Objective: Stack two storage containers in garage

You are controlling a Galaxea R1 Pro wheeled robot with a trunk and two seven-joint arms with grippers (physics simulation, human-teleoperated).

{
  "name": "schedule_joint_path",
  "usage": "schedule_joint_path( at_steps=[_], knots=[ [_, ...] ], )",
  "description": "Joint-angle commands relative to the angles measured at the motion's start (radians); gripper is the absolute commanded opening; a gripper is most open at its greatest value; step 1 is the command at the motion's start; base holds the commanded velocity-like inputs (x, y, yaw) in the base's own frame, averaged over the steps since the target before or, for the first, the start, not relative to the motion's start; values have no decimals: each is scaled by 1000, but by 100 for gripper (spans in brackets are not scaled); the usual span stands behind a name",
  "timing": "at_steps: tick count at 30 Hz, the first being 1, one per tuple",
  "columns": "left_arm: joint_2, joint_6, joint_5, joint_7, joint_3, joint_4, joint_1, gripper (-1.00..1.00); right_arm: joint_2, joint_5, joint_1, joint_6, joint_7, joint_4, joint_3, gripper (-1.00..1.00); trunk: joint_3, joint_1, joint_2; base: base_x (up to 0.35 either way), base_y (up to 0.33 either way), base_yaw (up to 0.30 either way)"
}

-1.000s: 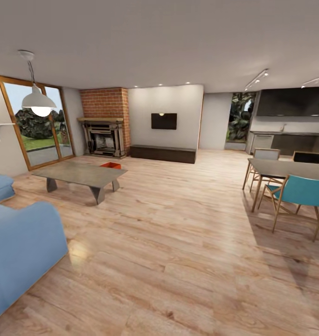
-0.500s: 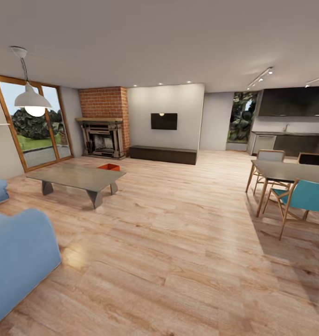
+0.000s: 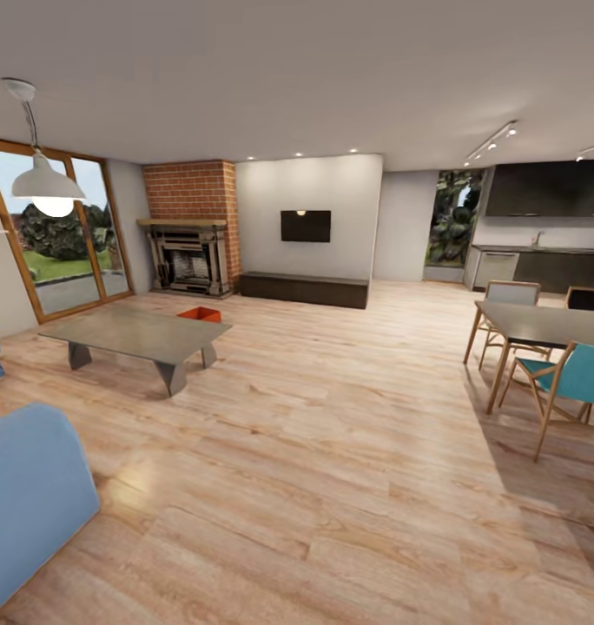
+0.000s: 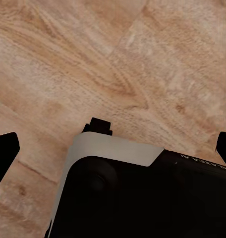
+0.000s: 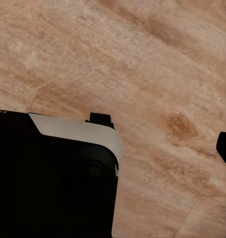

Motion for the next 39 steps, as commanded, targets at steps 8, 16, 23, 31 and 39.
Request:
schedule_joint_path(
  at_steps=[8,16,23,31,39],
  knots=[
    [0,-2,8,2,-9,0,-1,100,1,-7,-1,-5,-2,3,9,100,-1,1,-1,325,0,0],
    [0,-2,8,3,-8,0,-1,100,0,-7,-1,-5,-2,3,8,100,-1,1,-1,325,0,0],
    [0,-2,8,3,-8,0,-1,100,0,-7,-1,-5,-2,3,9,100,-1,1,-1,325,0,0],
    [0,-2,8,3,-8,0,-1,100,0,-7,-1,-5,-3,3,9,100,-1,1,-1,325,0,0],
    [0,-2,8,3,-8,0,-1,100,0,-7,-1,-5,-2,3,9,100,-1,1,-1,325,0,0]
  ],
)
